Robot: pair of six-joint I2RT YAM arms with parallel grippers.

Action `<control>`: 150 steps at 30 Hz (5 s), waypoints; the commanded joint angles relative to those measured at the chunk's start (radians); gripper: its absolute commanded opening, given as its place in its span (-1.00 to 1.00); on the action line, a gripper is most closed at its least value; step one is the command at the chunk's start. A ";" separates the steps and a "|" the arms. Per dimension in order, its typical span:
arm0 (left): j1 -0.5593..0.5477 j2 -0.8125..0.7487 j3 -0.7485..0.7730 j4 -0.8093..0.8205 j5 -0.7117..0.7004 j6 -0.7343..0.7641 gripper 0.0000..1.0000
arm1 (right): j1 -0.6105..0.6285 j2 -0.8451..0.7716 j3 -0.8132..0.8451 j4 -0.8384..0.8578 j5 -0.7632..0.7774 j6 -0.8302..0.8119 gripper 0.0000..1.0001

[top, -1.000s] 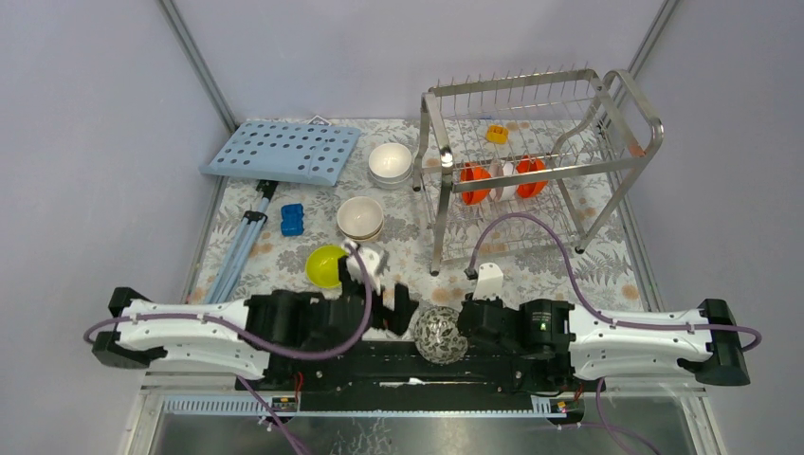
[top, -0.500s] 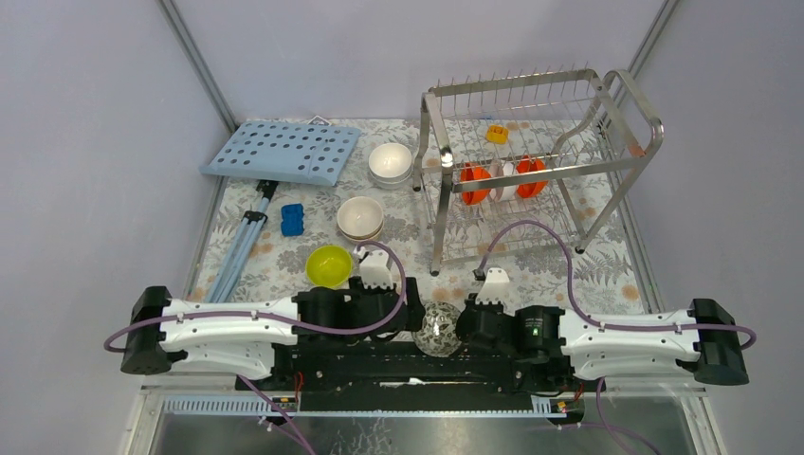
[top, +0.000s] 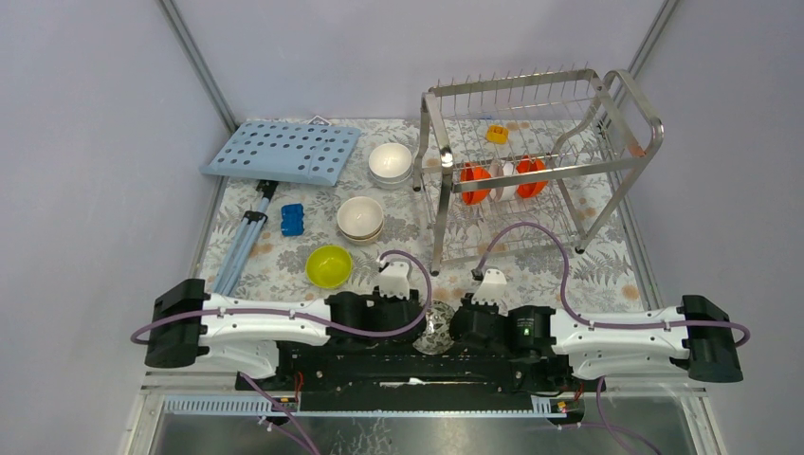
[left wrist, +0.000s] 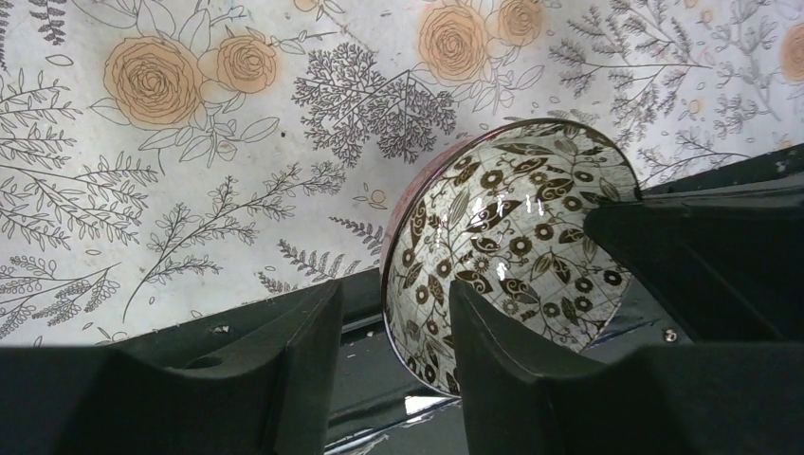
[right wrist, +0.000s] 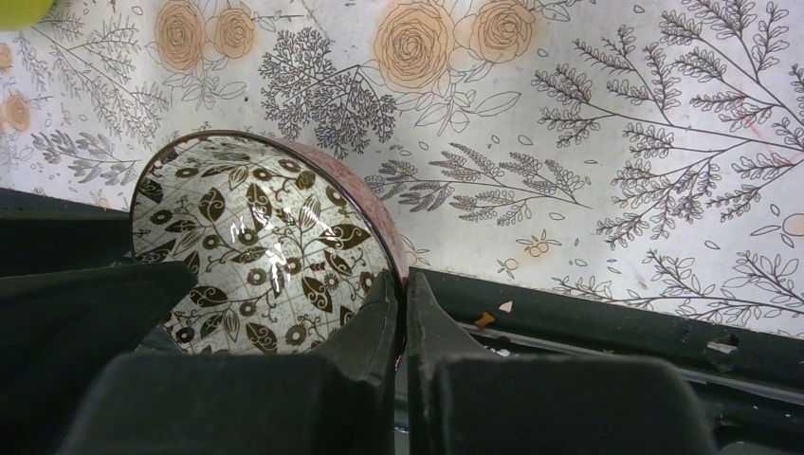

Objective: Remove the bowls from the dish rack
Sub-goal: Place the bowl at the center of the board, then adjust the dish rack at the center of the board.

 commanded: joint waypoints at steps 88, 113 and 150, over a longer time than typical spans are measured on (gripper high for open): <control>0.364 -0.418 -0.163 0.776 0.162 0.692 0.76 | 0.005 -0.621 -0.003 0.138 0.084 -0.708 0.54; 0.435 0.176 0.115 1.080 0.296 0.896 -0.30 | 0.005 -0.652 0.120 0.074 0.152 -0.719 0.52; 0.433 0.476 0.329 1.201 0.454 0.644 -1.00 | 0.005 -0.592 0.193 -0.090 0.475 -0.587 0.55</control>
